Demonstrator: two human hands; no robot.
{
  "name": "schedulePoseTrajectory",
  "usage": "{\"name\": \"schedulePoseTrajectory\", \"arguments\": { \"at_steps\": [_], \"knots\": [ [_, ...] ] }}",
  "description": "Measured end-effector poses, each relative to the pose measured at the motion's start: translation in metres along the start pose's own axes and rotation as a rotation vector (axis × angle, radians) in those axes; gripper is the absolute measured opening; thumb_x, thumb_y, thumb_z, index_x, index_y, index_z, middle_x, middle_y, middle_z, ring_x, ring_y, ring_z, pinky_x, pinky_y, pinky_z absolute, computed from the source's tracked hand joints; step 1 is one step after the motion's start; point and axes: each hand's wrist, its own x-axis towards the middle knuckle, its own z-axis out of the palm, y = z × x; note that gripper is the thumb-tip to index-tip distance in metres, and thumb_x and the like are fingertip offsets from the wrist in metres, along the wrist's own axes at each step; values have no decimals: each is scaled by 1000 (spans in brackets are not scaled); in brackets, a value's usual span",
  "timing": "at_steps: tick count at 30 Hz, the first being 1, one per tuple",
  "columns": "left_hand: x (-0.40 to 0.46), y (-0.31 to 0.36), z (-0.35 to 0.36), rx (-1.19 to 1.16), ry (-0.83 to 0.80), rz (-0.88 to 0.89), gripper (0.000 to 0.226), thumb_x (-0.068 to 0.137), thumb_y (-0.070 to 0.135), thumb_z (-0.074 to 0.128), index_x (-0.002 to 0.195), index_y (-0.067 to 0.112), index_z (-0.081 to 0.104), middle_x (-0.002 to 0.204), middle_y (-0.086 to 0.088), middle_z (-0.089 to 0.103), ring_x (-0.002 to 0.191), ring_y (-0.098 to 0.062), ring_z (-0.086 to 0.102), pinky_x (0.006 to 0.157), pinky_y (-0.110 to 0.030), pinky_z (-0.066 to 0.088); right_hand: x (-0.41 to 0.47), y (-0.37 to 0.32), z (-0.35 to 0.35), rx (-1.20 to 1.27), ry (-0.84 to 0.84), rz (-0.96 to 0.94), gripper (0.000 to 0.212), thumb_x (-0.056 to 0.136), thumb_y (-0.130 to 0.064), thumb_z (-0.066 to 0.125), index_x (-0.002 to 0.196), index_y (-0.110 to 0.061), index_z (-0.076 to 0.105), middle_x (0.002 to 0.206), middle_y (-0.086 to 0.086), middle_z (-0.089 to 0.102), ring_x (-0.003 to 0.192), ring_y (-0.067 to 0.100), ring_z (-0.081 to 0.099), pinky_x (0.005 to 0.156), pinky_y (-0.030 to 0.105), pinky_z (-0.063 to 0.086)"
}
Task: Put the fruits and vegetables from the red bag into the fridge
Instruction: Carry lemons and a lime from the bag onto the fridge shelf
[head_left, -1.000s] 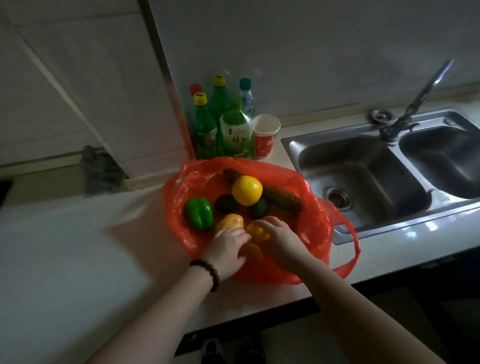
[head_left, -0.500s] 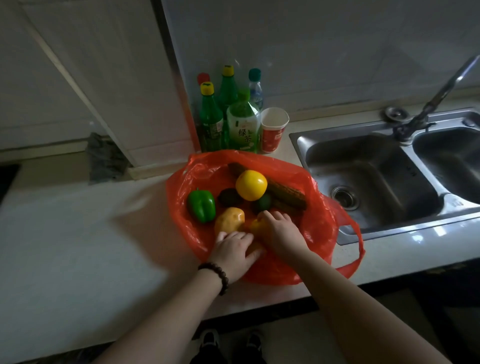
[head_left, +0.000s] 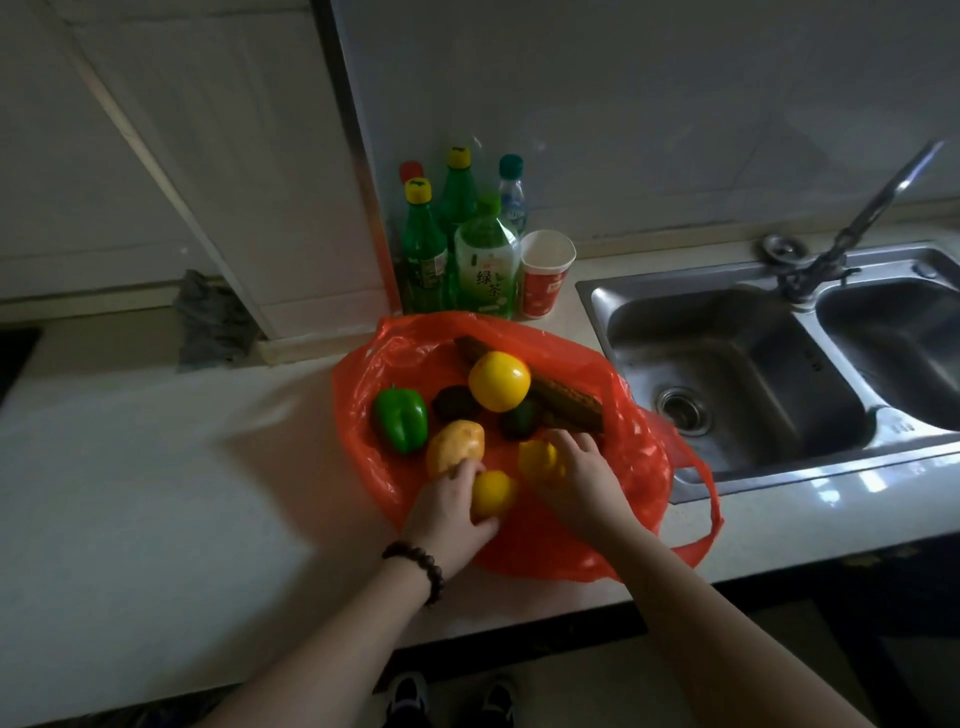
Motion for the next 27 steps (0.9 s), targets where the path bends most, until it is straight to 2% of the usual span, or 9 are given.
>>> {"name": "schedulePoseTrajectory", "arguments": {
  "at_steps": [3, 6, 8, 11, 14, 16, 19, 23, 27],
  "knots": [
    [1, -7, -14, -191, 196, -59, 53, 73, 34, 77, 116, 20, 50, 103, -2, 61, 93, -23, 60, 72, -30, 46, 2, -14, -14, 122, 81, -15, 50, 84, -38, 64, 129, -25, 45, 124, 5, 45, 101, 19, 48, 75, 30, 40],
    [3, -7, -30, -343, 339, -105, 56, 69, 31, 81, 115, 17, 52, 104, 3, 56, 95, -17, 57, 76, -31, 48, 4, -31, -22, 175, 141, -61, 57, 79, -28, 72, 130, -22, 46, 128, 6, 47, 108, 22, 48, 81, 29, 38],
    [5, -5, -43, -470, 359, -163, 63, 70, 30, 81, 124, 16, 52, 113, 4, 55, 103, -15, 54, 84, -31, 48, 5, -46, -23, 202, 161, -111, 58, 78, -28, 73, 129, -19, 47, 126, 6, 50, 104, 19, 48, 81, 28, 38],
    [4, 0, -65, -749, 413, -253, 59, 66, 43, 81, 117, 22, 60, 110, 5, 65, 100, -14, 62, 82, -29, 51, 5, -74, -21, 240, 169, -213, 57, 76, -31, 74, 126, -19, 49, 117, 3, 55, 94, 13, 51, 75, 27, 43],
    [3, 7, -87, -1195, 450, -339, 65, 59, 53, 81, 114, 25, 62, 109, 0, 69, 101, -21, 66, 84, -40, 54, -1, -105, -18, 312, 172, -295, 55, 76, -33, 75, 123, -23, 49, 110, -6, 57, 90, 7, 54, 69, 14, 43],
    [8, 3, -101, -1369, 430, -376, 75, 56, 60, 79, 119, 24, 60, 113, -7, 68, 99, -28, 68, 84, -49, 55, -5, -124, -17, 373, 171, -301, 54, 75, -36, 75, 120, -23, 48, 103, -9, 58, 87, 2, 55, 66, 11, 44],
    [11, -6, -118, -1482, 351, -423, 95, 46, 77, 72, 125, 28, 55, 116, -12, 67, 99, -34, 67, 85, -58, 51, -7, -145, -13, 390, 178, -341, 48, 74, -41, 75, 112, -29, 50, 97, -12, 59, 86, 2, 57, 70, 22, 51],
    [9, -11, -125, -1513, 340, -467, 109, 39, 87, 64, 129, 27, 50, 119, -13, 64, 99, -35, 67, 83, -56, 53, -8, -156, -3, 321, 203, -391, 54, 72, -43, 76, 120, -26, 57, 111, -11, 57, 97, 3, 55, 81, 22, 50],
    [8, -6, -128, -1285, 476, -465, 88, 50, 90, 48, 118, 34, 50, 116, -5, 62, 101, -30, 64, 85, -54, 53, -9, -155, -1, 273, 215, -405, 60, 67, -51, 74, 120, -25, 62, 99, -8, 55, 88, 6, 52, 77, 24, 49]
  ]
}}
